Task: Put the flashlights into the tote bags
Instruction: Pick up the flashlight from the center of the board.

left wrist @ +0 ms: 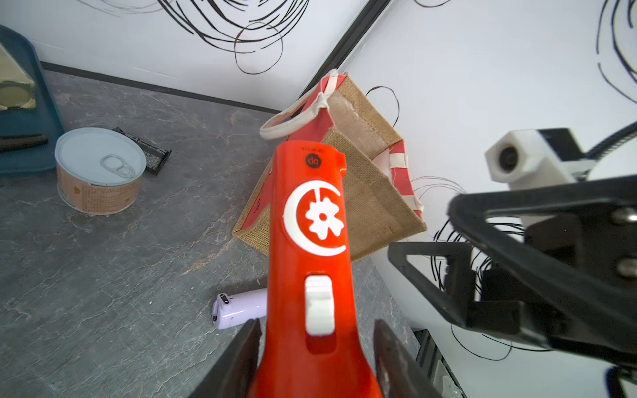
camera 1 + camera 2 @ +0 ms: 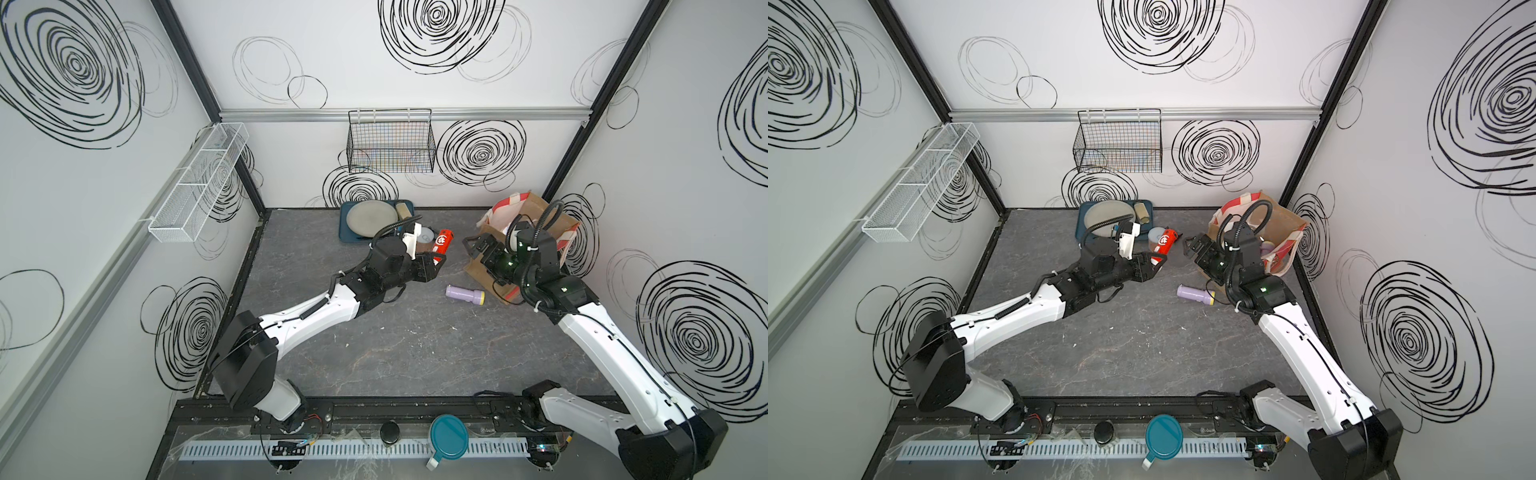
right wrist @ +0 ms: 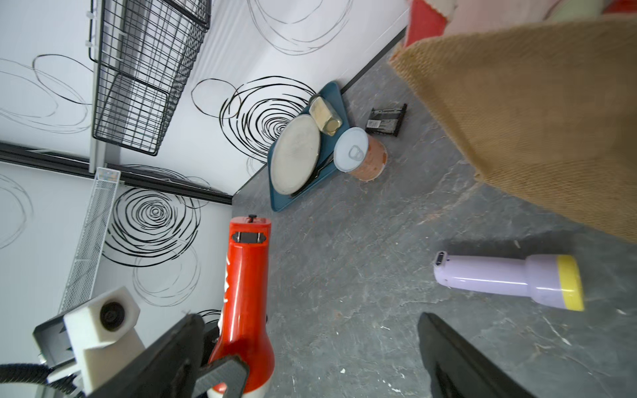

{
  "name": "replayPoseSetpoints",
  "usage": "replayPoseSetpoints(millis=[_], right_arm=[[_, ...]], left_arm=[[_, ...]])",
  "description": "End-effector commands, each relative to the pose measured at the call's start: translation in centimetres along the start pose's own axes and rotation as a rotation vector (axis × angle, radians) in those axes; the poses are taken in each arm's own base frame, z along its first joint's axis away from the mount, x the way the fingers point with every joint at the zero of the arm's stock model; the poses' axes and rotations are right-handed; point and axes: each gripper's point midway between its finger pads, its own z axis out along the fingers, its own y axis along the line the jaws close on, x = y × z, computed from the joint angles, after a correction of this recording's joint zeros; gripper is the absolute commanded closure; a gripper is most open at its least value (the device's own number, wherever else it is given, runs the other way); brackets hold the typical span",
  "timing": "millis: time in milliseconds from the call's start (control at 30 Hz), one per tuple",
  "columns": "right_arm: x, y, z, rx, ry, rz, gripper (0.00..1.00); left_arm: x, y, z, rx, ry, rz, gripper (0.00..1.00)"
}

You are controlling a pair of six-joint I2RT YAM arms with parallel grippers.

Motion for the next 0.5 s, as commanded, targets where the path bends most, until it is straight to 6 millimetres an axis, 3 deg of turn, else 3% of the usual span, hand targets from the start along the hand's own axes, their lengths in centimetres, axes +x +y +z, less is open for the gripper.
replayPoseSetpoints(millis=[0,233,467], right_arm=[[-0.5,3.5,0.7,-0.152,-0.011,0.003,0.01],[0.5,5.8,2.9,-0.237,0.053,-0.027,0.06],[2.1,5.8,4.8,-0.234,0.116,-0.016,0.11]], left_arm=[[-1.8,-2.1,-1.1,0.074,-0.074,0.025,1.00],[-1.4,-2.4,-1.8,0.086,-0.079,0.013,1.00],[-1.3,-2.8,-2.3,0.098,-0.078,0.017,1.00]])
